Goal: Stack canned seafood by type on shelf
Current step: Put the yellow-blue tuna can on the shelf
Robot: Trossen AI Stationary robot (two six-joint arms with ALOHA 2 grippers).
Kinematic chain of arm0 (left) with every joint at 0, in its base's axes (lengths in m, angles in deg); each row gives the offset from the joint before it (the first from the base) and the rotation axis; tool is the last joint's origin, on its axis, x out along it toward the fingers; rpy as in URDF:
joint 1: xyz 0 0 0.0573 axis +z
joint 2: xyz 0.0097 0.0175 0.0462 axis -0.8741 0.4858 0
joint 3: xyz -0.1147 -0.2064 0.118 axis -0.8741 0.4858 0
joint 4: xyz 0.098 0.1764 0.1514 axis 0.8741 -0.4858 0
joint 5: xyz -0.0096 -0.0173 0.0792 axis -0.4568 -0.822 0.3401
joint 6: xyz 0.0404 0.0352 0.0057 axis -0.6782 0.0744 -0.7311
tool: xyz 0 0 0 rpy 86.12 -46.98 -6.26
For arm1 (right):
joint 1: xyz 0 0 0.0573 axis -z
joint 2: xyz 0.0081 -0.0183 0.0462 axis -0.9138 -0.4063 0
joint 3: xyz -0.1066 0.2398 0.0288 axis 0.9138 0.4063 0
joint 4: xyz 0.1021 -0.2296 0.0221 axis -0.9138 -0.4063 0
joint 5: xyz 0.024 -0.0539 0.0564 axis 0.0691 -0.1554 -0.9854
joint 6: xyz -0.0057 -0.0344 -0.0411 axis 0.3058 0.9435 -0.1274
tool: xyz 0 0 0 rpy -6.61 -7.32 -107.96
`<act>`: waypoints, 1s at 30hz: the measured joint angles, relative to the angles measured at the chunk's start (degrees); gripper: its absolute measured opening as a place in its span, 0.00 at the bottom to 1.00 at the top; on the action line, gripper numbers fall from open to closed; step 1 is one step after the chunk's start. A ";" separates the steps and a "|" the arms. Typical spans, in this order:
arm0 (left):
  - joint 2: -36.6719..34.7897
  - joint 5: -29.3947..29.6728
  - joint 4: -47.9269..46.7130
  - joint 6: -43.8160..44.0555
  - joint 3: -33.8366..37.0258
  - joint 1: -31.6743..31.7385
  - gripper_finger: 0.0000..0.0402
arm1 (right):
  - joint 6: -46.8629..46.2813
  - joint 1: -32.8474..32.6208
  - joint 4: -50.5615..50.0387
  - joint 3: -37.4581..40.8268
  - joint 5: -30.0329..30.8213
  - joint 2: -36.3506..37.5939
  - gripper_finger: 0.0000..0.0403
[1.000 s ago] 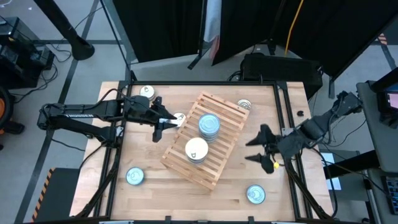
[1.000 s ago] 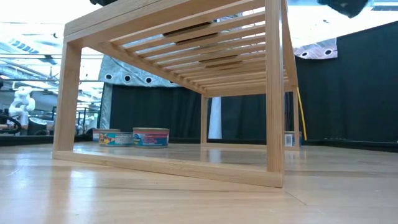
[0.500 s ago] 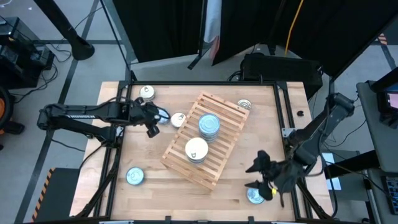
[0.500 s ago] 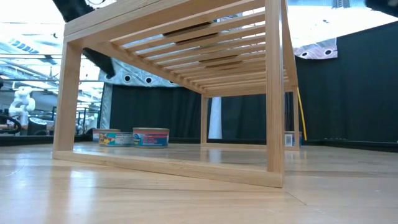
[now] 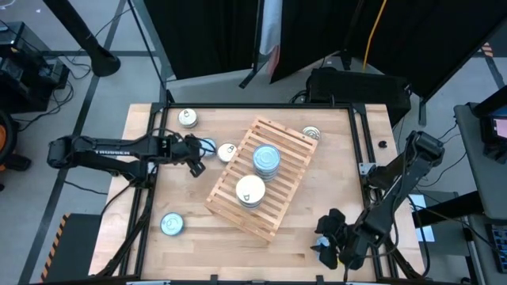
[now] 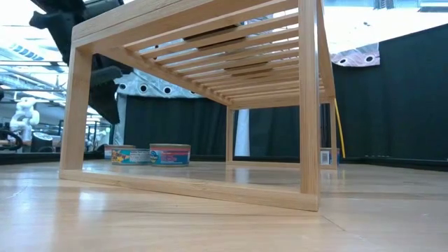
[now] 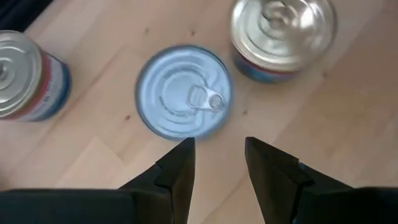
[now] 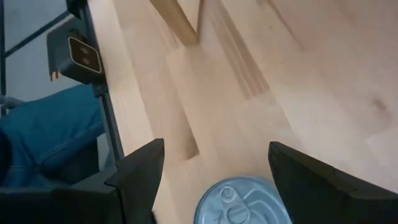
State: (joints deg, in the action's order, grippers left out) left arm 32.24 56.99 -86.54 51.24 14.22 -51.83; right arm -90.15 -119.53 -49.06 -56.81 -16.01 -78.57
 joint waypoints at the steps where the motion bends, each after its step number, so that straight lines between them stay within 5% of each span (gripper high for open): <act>1: 0.00 0.00 0.25 -0.02 0.00 0.67 0.36 | -1.00 -0.14 0.16 0.01 -0.01 -0.28 0.69; 15: 0.13 -2.36 1.94 -2.01 3.96 5.98 0.17 | -5.98 -1.38 0.16 0.02 1.56 -0.43 0.69; 30: 6.87 -2.35 7.02 -0.07 3.96 7.39 0.12 | -7.97 -1.37 -2.24 0.02 3.03 -0.41 0.69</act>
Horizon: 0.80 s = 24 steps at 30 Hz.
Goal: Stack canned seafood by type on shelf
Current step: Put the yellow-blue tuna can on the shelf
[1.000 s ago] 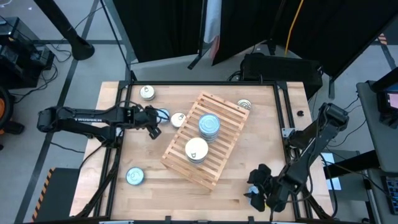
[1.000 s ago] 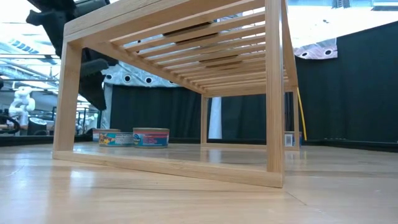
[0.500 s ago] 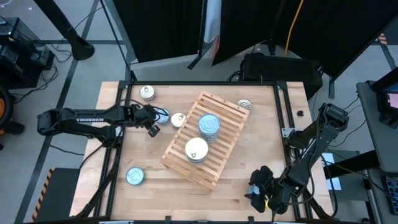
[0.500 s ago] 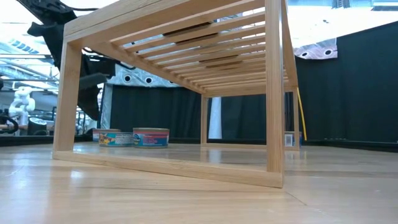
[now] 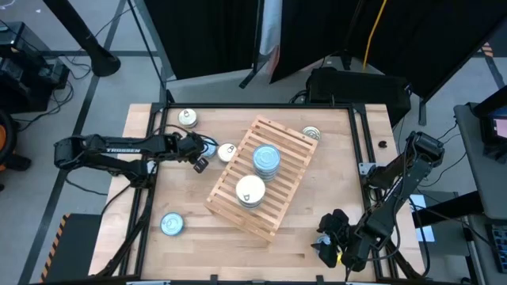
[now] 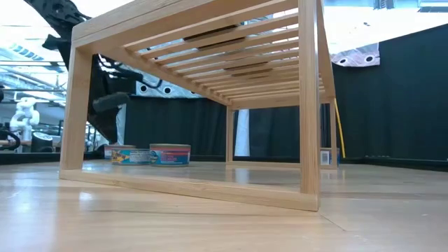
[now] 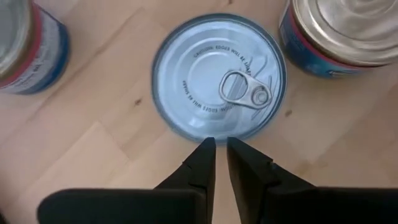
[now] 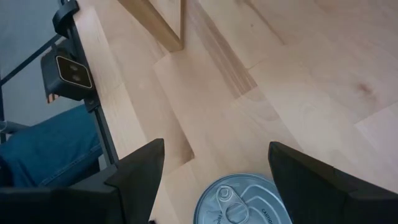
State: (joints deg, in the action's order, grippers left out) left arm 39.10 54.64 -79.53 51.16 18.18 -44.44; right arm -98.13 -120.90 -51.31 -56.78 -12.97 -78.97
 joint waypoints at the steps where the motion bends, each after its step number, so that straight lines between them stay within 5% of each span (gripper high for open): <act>1: 1.12 0.00 0.66 -0.17 0.00 0.00 0.12 | 0.04 0.00 0.02 0.00 0.02 0.00 0.69; 24: 6.83 -2.00 -3.41 1.83 0.43 0.00 0.12 | 0.37 0.00 0.15 0.00 0.00 0.00 0.69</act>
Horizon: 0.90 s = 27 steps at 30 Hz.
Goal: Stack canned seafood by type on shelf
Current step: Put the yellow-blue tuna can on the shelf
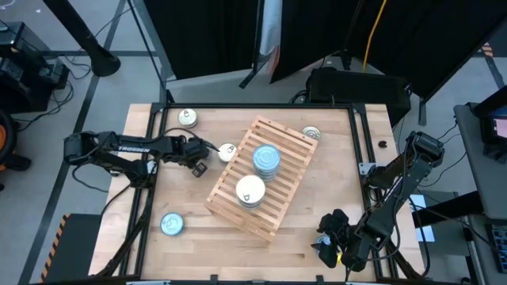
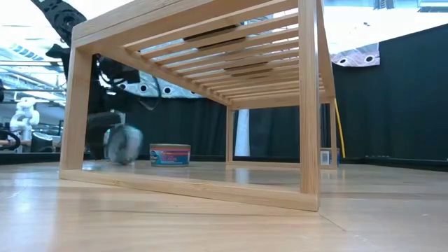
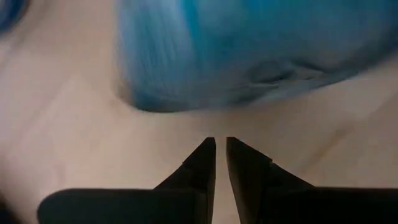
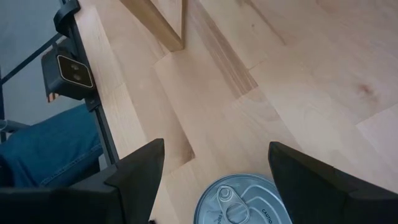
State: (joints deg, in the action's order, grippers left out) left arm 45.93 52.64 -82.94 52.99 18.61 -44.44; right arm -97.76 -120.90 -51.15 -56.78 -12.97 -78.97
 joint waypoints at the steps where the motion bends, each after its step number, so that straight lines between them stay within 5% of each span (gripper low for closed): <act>1: -0.26 0.00 -0.40 0.43 -0.07 0.00 0.12 | 0.00 0.00 0.00 0.00 0.00 0.00 0.69; 11: -1.89 -10.81 -6.66 2.70 -1.72 -3.02 0.12 | 0.23 0.00 0.64 -0.02 -0.09 0.02 0.69; 16: -7.40 -10.39 -13.14 1.48 -6.00 -7.15 0.12 | 0.68 0.00 0.81 -0.02 -0.37 0.02 0.69; 23: -14.57 -7.46 -19.21 -15.95 -13.76 -9.18 0.14 | 1.31 0.00 1.18 -0.04 -0.36 0.04 0.69; 27: -16.35 -7.19 -18.96 -27.59 -16.40 -9.16 0.23 | 1.38 0.00 1.18 -0.04 -0.37 0.04 0.69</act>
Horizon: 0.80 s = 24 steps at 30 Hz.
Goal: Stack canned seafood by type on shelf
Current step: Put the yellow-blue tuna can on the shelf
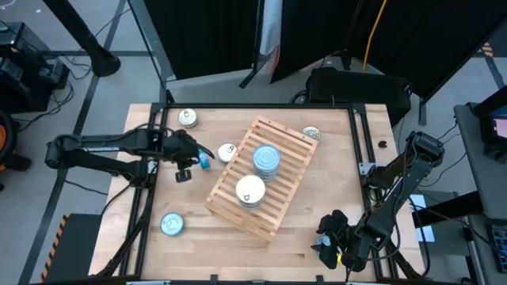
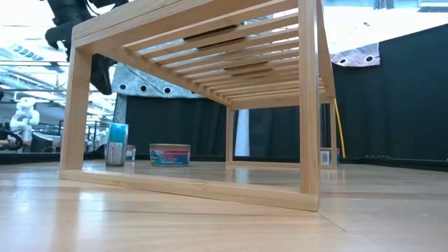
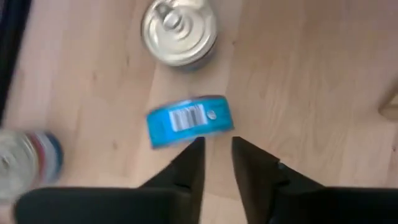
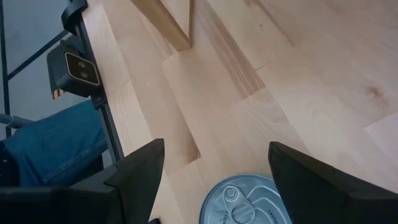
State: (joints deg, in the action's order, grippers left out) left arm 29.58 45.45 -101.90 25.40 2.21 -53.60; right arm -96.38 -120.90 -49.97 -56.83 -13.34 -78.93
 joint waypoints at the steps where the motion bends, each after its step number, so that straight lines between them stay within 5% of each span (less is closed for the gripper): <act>1: -0.11 0.00 0.03 -2.74 -0.04 0.00 0.26 | 0.12 0.00 0.01 0.00 -0.01 0.00 0.69; 12: 1.61 2.38 1.58 -30.44 1.39 0.00 0.66 | 1.86 0.00 0.00 0.00 -1.32 0.00 0.69; 24: 9.30 2.82 4.58 -46.81 1.39 -0.76 0.71 | 3.58 0.00 0.04 0.00 -1.51 0.00 0.69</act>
State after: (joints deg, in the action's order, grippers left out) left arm 38.88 48.27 -97.32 -21.41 3.60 -54.37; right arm -92.79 -120.90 -49.93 -56.83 -14.85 -78.93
